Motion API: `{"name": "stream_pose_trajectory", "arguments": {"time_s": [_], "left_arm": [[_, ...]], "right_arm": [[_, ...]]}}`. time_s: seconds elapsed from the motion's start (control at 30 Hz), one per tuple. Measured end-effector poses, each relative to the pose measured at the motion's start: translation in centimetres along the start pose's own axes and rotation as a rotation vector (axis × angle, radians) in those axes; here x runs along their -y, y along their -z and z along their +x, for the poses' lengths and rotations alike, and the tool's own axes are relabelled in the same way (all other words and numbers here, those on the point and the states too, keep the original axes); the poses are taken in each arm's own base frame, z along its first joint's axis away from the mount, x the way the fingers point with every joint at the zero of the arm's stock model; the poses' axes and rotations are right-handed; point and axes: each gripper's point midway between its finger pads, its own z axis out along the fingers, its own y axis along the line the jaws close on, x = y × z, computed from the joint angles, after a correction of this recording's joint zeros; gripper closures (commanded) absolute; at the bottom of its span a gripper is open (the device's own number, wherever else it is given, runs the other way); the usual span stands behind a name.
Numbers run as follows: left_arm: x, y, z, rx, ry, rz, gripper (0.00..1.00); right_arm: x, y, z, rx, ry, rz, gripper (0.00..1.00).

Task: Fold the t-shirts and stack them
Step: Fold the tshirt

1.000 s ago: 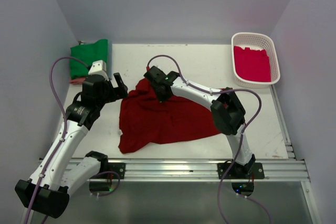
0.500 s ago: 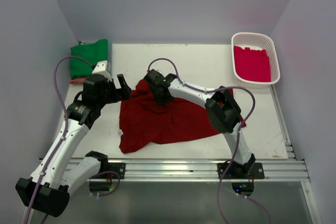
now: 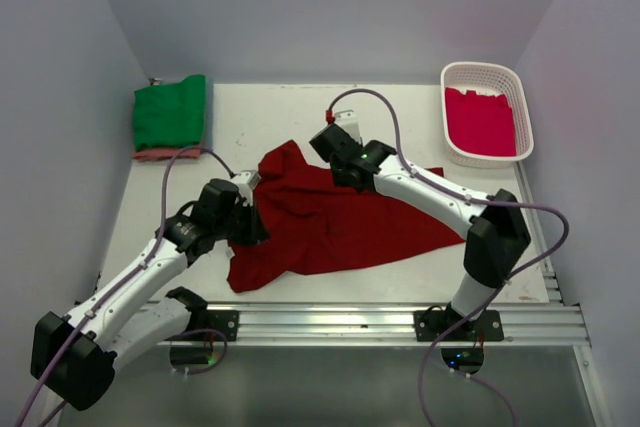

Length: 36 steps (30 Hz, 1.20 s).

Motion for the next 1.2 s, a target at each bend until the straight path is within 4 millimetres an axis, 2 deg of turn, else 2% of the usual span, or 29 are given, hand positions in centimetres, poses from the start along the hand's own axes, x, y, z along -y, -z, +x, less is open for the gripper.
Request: {"name": "stream_pose_trajectory", "arguments": {"time_s": [0.07,0.13,0.27,0.47,0.67,0.83,1.0,1.2], "left_arm": [[-0.7,-0.6,1.9,-0.05,0.032,-0.02,1.0],[-1.1,-1.1,2.7,-0.067,0.07,-0.036,1.0],[-2.2,-2.7,4.2,-0.091,0.155,-0.076,1.0],[-4.9,-5.0,8.5,-0.202,0.264,-0.183,1.0],[-4.3,-6.1,7.8,-0.193,0.334,-0.182,1.0],[-4.6,-5.7,7.8,-0.197,0.388,-0.23,1.0],[-5.9,-3.3,9.0,-0.272,0.391,-0.363,1.0],[-6.6,-0.9,7.8,-0.296,0.349,-0.475,1.0]], "right_arm": [[1.0,0.8,-0.2,0.019,-0.032,-0.003,0.66],[1.6,1.1,-0.2,0.029,-0.056,-0.002,0.66],[2.0,0.6,1.0,0.011,-0.057,0.002,0.67],[2.6,0.5,2.7,-0.001,-0.052,0.004,0.68],[3.4,1.3,2.4,0.023,-0.09,-0.024,0.67],[3.8,0.5,3.2,0.003,-0.105,-0.031,0.65],[4.0,-0.3,4.6,-0.036,-0.105,-0.04,0.65],[3.5,-0.3,4.9,-0.048,-0.118,-0.082,0.64]]}}
